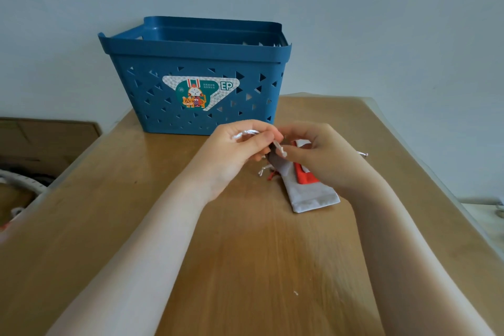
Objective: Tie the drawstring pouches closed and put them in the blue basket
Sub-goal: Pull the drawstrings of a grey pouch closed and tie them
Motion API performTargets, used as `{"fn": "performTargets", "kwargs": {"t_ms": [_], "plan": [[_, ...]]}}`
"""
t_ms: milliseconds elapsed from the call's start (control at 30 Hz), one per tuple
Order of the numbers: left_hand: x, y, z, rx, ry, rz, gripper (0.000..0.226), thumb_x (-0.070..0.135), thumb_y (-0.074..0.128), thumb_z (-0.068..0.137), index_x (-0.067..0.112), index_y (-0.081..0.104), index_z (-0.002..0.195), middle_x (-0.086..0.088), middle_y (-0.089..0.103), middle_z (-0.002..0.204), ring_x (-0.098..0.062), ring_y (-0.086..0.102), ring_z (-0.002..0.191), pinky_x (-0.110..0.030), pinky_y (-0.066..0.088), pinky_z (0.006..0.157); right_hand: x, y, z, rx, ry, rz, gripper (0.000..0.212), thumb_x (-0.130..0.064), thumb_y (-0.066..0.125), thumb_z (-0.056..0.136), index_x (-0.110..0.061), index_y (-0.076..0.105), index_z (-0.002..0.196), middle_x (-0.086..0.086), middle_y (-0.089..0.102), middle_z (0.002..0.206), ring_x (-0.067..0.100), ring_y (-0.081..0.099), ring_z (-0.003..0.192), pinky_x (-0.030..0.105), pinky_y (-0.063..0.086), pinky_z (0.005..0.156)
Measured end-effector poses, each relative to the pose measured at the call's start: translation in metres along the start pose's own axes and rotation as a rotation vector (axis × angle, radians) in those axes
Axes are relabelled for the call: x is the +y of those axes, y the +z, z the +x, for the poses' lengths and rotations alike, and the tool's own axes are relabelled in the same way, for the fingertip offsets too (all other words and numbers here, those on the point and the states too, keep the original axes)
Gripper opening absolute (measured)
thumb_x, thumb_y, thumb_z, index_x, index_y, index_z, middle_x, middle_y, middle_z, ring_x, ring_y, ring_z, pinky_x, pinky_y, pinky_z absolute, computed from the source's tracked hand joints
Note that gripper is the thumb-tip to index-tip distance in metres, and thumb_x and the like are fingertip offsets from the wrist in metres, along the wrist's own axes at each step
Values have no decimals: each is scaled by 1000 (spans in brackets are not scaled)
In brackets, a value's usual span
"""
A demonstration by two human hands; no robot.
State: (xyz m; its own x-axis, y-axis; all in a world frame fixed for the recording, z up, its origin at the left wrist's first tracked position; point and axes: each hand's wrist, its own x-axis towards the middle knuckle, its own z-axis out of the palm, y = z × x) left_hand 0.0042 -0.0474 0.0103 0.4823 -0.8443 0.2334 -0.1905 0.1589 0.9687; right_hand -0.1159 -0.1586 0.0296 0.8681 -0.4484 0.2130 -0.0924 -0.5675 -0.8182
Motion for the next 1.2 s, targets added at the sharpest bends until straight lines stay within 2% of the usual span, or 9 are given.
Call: {"fn": "performTargets", "kwargs": {"t_ms": [133, 300, 500, 600, 800, 867, 967, 1100, 1200], "plan": [[5, -9, -2, -12, 1, 31, 11, 17, 71, 78, 27, 76, 76, 1, 73, 89, -14, 63, 88, -28, 49, 89, -1, 5, 2, 44, -13, 55, 11, -7, 62, 87, -7, 69, 95, 3, 70, 79, -3, 58, 61, 6, 40, 57], [8, -11, -1, 73, 78, 161, 20, 3, 64, 84, 21, 73, 82, 12, 72, 76, 0, 63, 74, -14, 49, 72, -1, 7, 4, 78, -26, 93, 8, -8, 64, 86, -5, 68, 93, -5, 65, 69, -7, 54, 52, 5, 38, 50], [3, -8, 0, 181, 125, 465, 33, 15, 68, 84, 25, 58, 114, 9, 69, 75, -2, 64, 69, -8, 45, 69, 1, 7, 4, 58, -18, 26, 7, -15, 67, 84, -8, 68, 87, -5, 68, 72, -5, 56, 57, 7, 40, 51], [-4, -1, 2, 283, 176, 654, 18, 11, 64, 86, 15, 64, 103, 14, 62, 70, 5, 58, 66, -4, 40, 63, 1, 9, 5, -6, -34, -87, 7, -15, 66, 85, -10, 68, 90, 0, 68, 79, -3, 54, 62, 6, 38, 52], [-11, 3, 2, 283, 316, 742, 12, 20, 56, 92, 15, 63, 84, 0, 62, 55, -15, 60, 51, -36, 49, 55, 5, 9, 7, 78, 60, -56, 29, -29, 51, 95, -13, 57, 71, -14, 50, 49, 0, 45, 45, 10, 34, 48], [-8, 5, 1, 254, 343, 710, 12, 22, 55, 91, 15, 63, 84, 2, 62, 54, -12, 60, 50, -35, 49, 54, 6, 10, 9, 124, 71, 14, 13, -26, 48, 96, -17, 57, 92, 3, 63, 68, 9, 58, 58, 22, 48, 59], [-7, 5, 0, 230, 350, 682, 12, 21, 55, 92, 14, 62, 85, -1, 63, 56, -12, 61, 50, -33, 49, 51, 7, 11, 8, 67, 36, -12, 29, -18, 46, 97, -25, 50, 124, 24, 65, 94, 34, 62, 82, 40, 51, 75], [-8, 0, 2, 217, 353, 702, 17, 26, 54, 91, 13, 64, 91, -5, 63, 60, -15, 55, 53, -30, 43, 51, 3, 10, 6, 70, -64, -36, 21, -8, 49, 95, -11, 68, 104, -10, 64, 72, -3, 55, 57, 10, 41, 53], [-6, -2, 1, 133, 327, 755, 18, 24, 49, 97, 15, 64, 99, 5, 59, 58, -9, 55, 54, -28, 44, 55, 4, 10, 6, 124, -40, -51, 20, -8, 52, 93, -12, 71, 96, -8, 65, 70, -3, 54, 53, 10, 40, 50]]}}
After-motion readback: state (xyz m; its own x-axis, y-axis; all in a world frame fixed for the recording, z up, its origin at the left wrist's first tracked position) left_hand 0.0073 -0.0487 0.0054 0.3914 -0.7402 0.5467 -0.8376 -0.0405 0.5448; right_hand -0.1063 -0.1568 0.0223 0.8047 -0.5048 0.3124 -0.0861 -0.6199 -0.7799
